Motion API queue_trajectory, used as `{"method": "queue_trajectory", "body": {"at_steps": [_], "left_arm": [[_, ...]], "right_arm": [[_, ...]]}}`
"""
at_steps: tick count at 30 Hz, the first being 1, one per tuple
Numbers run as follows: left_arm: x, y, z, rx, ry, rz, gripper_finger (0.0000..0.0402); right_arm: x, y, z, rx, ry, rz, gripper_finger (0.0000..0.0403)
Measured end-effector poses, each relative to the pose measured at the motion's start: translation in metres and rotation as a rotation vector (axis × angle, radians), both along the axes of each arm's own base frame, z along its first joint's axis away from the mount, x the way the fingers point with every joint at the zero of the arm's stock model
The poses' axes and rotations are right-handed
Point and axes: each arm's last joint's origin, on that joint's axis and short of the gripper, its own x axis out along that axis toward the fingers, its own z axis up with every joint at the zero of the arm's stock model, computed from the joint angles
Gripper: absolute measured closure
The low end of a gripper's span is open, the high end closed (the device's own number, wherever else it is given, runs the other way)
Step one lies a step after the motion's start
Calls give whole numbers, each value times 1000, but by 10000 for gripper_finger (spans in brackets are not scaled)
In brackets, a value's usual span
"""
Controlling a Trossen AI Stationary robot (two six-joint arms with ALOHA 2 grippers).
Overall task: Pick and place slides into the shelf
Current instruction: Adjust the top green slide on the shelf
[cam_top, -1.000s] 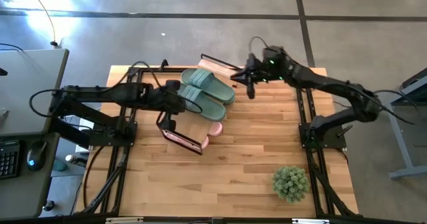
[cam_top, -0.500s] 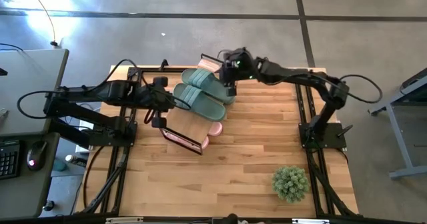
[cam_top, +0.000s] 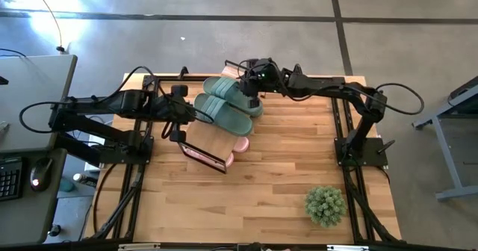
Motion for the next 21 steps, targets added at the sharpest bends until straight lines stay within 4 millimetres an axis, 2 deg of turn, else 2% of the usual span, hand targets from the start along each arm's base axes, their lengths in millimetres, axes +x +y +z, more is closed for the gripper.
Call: {"method": "queue_trajectory", "body": {"at_steps": [5, 13, 21], "left_arm": [[0, 0, 0, 18, 4, 6, 396], [0, 1, 0, 23, 3, 10, 397], [0, 1, 0, 18, 1, 16, 396]], "right_arm": [[1, 0, 1, -3, -13, 2, 256], [9, -4, -15, 2, 7, -26, 256], [11, -6, -11, -11, -36, -49, 272]]}}
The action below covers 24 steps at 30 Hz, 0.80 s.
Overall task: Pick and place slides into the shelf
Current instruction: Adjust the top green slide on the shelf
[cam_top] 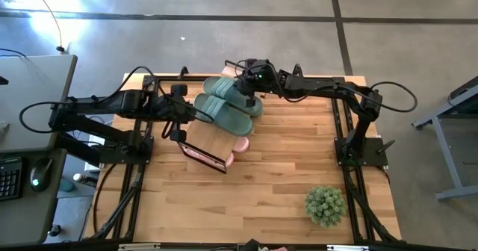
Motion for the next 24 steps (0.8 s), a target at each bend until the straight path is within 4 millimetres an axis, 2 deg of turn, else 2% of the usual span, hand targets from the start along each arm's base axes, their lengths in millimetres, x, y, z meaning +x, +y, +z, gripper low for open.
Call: {"method": "queue_trajectory", "body": {"at_steps": [14, 24], "left_arm": [[0, 0, 0, -1, 1, 0, 397], [0, 0, 0, -1, 1, 0, 399]], "right_arm": [[1, 1, 0, 67, -31, 30, 394], [1, 2, 0, 80, -34, 16, 400]]}}
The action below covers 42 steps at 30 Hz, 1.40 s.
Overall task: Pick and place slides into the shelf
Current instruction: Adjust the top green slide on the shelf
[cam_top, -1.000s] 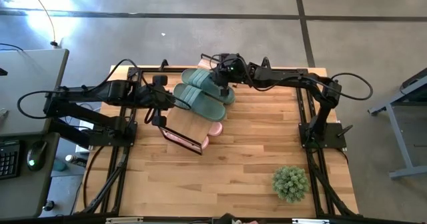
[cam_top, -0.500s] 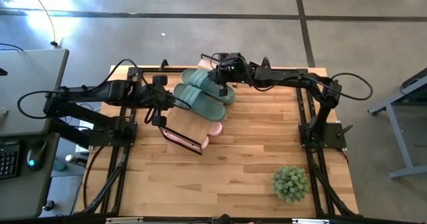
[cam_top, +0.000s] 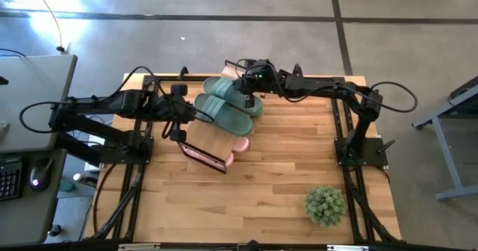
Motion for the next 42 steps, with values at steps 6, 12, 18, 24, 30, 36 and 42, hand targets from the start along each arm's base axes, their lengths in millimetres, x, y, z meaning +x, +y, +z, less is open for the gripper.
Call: {"method": "queue_trajectory", "body": {"at_steps": [6, 12, 18, 24, 30, 36, 42], "left_arm": [[0, 0, 0, 0, 0, 0, 399], [0, 0, 0, 0, 0, 0, 399], [0, 0, 0, 8, 1, 7, 399], [0, 0, 0, 10, 1, 8, 399], [0, 0, 0, 9, 0, 10, 398], [0, 0, 0, 9, 0, 10, 399], [0, 0, 0, 3, -5, 19, 399]], "right_arm": [[-2, 1, 2, 3, 12, -4, 402], [-8, 3, 8, 10, 31, -6, 402], [-10, 5, 7, 29, 48, 13, 402], [-10, 4, 7, 39, 42, 5, 399], [-10, 4, 7, 43, 41, 2, 371], [-11, 4, 7, 44, 41, 2, 323], [-13, 5, 13, 54, 18, -2, 284]]}}
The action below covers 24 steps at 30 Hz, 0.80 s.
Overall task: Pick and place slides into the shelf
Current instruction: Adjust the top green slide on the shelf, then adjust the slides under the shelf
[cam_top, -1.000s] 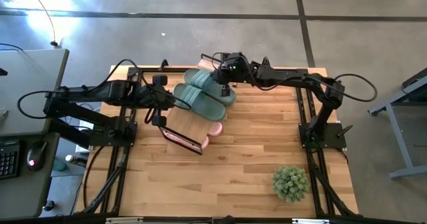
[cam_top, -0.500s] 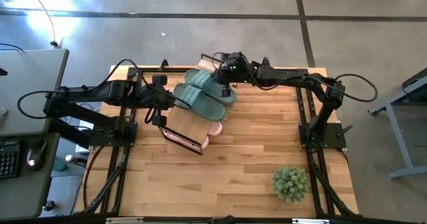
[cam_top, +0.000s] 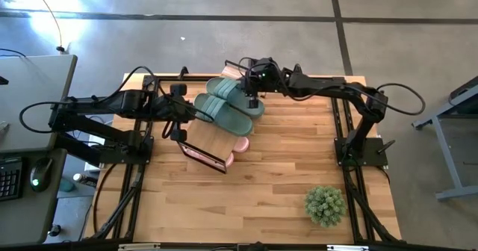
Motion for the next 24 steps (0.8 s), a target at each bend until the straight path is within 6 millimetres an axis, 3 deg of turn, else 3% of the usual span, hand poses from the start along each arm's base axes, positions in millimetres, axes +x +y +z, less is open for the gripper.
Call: {"method": "queue_trajectory", "body": {"at_steps": [9, 14, 18, 24], "left_arm": [[7, 1, 5, -33, -121, 31, 399], [14, 6, 15, 22, -247, 56, 399], [16, 27, 28, 82, -375, 107, 399], [1, 89, 42, -58, -631, 97, 399]], "right_arm": [[-4, 2, 7, 17, -17, -14, 261], [-17, 6, 17, 41, 12, -32, 261], [-34, 10, 35, 88, -1, -81, 261], [-68, 20, 76, 159, -126, -159, 264]]}}
